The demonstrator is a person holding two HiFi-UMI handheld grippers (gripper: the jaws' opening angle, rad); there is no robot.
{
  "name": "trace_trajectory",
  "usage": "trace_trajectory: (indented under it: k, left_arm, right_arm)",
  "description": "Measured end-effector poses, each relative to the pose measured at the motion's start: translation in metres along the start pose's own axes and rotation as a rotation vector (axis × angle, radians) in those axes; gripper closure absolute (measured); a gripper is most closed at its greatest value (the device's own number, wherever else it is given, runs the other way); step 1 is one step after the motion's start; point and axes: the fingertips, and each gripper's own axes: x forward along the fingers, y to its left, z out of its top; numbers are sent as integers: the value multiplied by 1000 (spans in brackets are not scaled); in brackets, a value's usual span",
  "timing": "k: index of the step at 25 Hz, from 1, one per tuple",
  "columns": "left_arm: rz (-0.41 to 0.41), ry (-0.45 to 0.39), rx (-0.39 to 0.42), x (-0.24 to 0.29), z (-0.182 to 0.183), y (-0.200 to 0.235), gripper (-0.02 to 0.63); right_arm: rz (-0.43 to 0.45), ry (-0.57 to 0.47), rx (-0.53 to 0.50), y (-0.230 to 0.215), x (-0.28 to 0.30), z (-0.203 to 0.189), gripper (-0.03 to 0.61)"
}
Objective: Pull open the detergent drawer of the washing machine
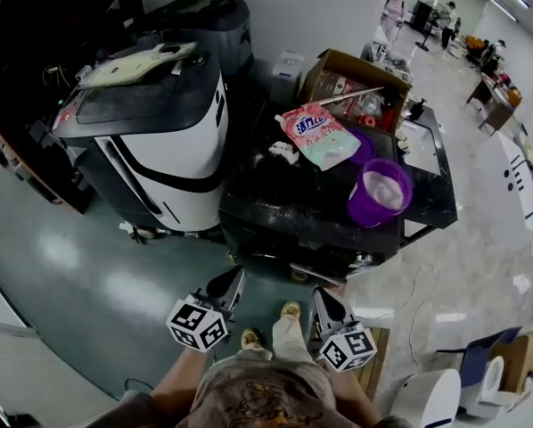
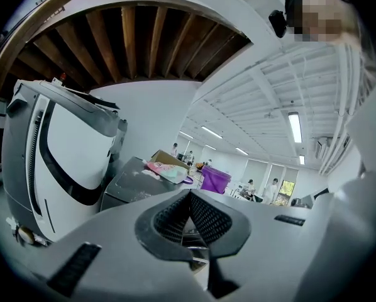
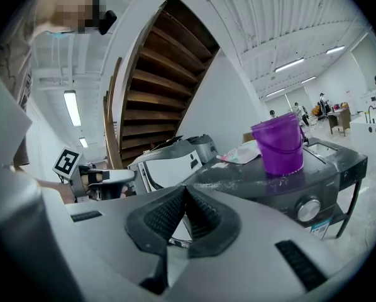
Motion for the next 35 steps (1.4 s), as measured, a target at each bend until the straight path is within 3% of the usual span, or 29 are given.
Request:
trace_trajectory:
  k: [13, 20, 25, 30, 35]
  left_arm:
    - [-10, -17, -81, 38, -5, 24, 588]
    - [-73, -36, -219, 63, -24, 40, 417]
    - [-124, -50, -263, 80, -43, 56, 302]
    - [-162, -29, -349, 102, -67, 73, 238]
    - [-174, 7, -452, 123, -99, 92, 218]
  right_arm:
    - [63, 36, -23, -26, 43, 9, 575]
    - [82, 54, -28, -42, 61, 15, 575]
    - [86, 65, -42, -52, 71, 19, 575]
    - [76, 72, -41, -63, 79, 20, 575]
    - [64, 88, -50, -75, 84, 19, 575]
